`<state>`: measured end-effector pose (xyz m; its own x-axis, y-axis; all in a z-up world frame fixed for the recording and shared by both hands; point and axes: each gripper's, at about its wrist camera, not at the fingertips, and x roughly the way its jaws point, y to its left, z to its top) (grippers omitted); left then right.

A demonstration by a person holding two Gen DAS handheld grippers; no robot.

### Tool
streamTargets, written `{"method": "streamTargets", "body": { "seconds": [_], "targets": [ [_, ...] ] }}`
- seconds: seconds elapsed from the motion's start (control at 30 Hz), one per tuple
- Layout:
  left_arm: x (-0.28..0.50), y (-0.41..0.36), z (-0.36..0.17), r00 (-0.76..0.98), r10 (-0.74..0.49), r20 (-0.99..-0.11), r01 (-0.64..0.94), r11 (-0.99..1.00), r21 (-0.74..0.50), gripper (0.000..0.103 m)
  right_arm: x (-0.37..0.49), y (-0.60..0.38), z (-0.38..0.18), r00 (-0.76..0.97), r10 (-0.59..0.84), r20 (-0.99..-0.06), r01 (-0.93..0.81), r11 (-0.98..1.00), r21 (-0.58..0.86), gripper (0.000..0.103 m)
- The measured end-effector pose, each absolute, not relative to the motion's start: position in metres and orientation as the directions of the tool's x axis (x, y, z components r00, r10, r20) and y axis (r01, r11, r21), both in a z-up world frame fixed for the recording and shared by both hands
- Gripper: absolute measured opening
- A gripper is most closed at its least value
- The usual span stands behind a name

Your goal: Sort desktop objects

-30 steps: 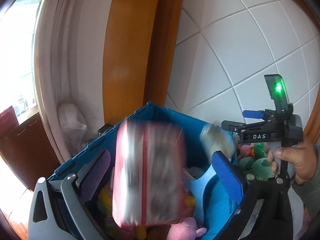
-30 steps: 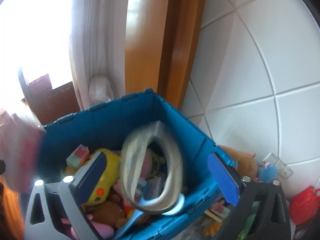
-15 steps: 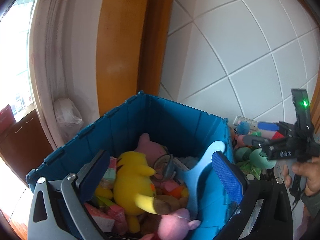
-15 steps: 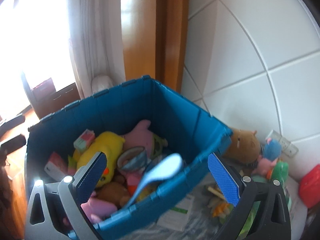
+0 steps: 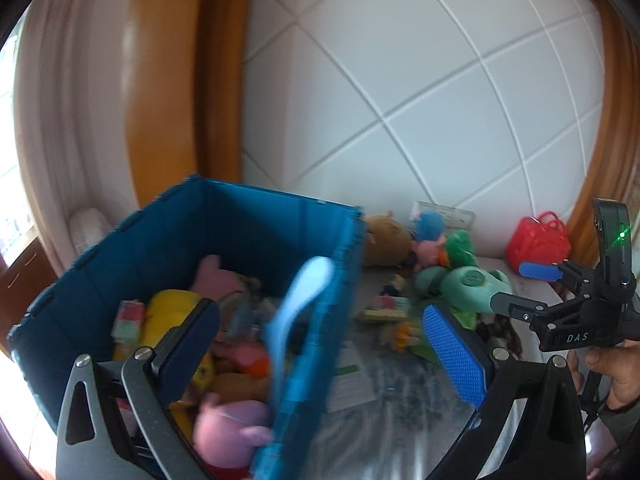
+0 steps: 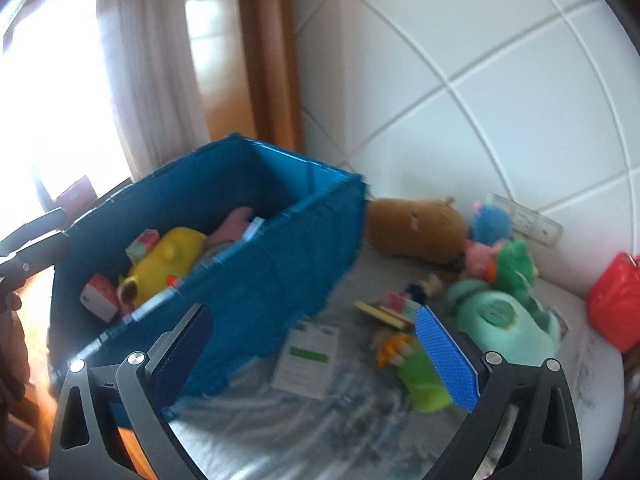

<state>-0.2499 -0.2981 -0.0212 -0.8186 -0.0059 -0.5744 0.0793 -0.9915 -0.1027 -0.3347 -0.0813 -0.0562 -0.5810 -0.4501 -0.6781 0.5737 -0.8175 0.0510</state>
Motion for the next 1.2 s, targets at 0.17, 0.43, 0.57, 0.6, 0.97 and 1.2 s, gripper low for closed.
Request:
{"method": "streamTargets", "body": {
  "seconds": [0.17,0.43,0.57,0.6,0.97,1.2],
  "targets": [
    [-0.262,-0.233,-0.028,-0.808,0.031,-0.589,0.028,-0.995,-0.091,0.103,-0.329,-0.017,-0.063,-0.602,-0.395,-0.694,0.525,-0.851,0.029,0.103],
    [-0.262,-0.137,-0.039,-0.794,0.083,-0.602,-0.032,-0.995,-0.096,0.103,-0.317,0.087,-0.076,-0.633,-0.284,-0.72,0.436,-0.9,-0.029,0.103],
    [-0.251,-0.104,-0.043,-0.796,0.105,-0.596,-0.047,-0.993,-0.112,0.103,-0.305,0.125,-0.078,-0.652,-0.223,-0.724,0.385,-0.921,-0.063,0.103],
    [-0.249,-0.1,-0.044,-0.796,0.11,-0.596,-0.05,-0.992,-0.116,0.103,-0.302,0.133,-0.079,-0.655,-0.213,-0.725,0.373,-0.926,-0.065,0.103],
    [-0.186,-0.064,-0.037,-0.809,0.136,-0.572,-0.096,-0.99,-0.1,0.103,-0.223,0.179,-0.071,-0.706,-0.114,-0.699,0.21,-0.976,-0.053,0.103],
    [-0.106,-0.087,-0.029,-0.814,0.085,-0.575,-0.031,-0.994,-0.103,0.103,-0.139,0.166,-0.058,-0.729,-0.097,-0.678,0.171,-0.984,-0.043,0.103]
  ]
}}
